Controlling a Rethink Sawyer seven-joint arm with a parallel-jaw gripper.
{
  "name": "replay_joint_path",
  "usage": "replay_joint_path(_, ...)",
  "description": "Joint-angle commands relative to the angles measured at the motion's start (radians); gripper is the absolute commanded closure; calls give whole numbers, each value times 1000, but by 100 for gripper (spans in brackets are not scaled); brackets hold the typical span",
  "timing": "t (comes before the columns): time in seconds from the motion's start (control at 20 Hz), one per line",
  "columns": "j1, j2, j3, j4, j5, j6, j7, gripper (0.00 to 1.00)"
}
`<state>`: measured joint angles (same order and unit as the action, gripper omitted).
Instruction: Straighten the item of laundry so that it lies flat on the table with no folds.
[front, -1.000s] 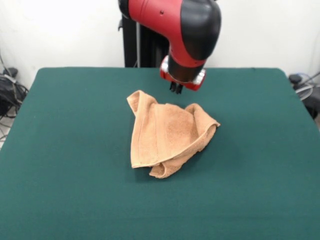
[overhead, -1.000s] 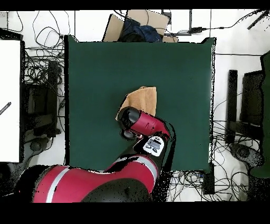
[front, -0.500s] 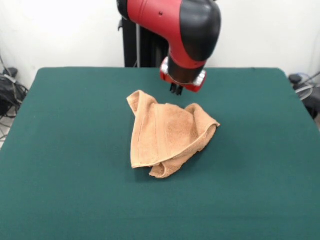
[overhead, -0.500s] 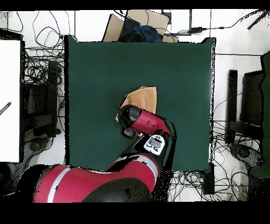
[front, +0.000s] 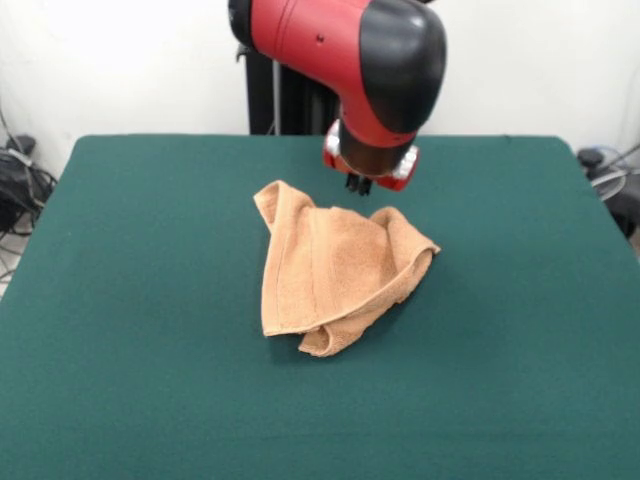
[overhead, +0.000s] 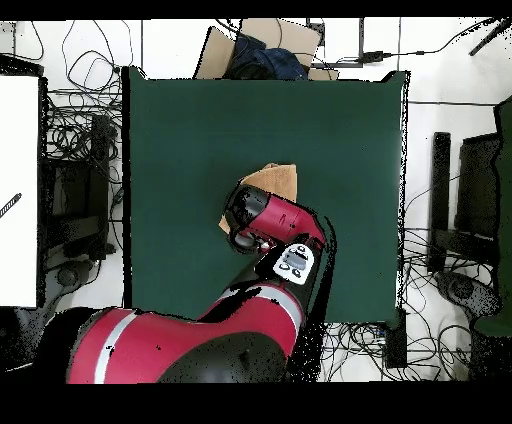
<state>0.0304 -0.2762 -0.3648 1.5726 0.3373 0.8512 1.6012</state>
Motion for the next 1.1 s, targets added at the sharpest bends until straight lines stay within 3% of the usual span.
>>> replay_joint_path(0.05, -38, 48, 129, -101, -13, 51, 129, 100)
replay_joint_path(0.75, -48, 38, 154, -47, 6, -50, 136, 100)
replay_joint_path(1.1, -39, 58, 137, -111, -22, 32, 132, 100)
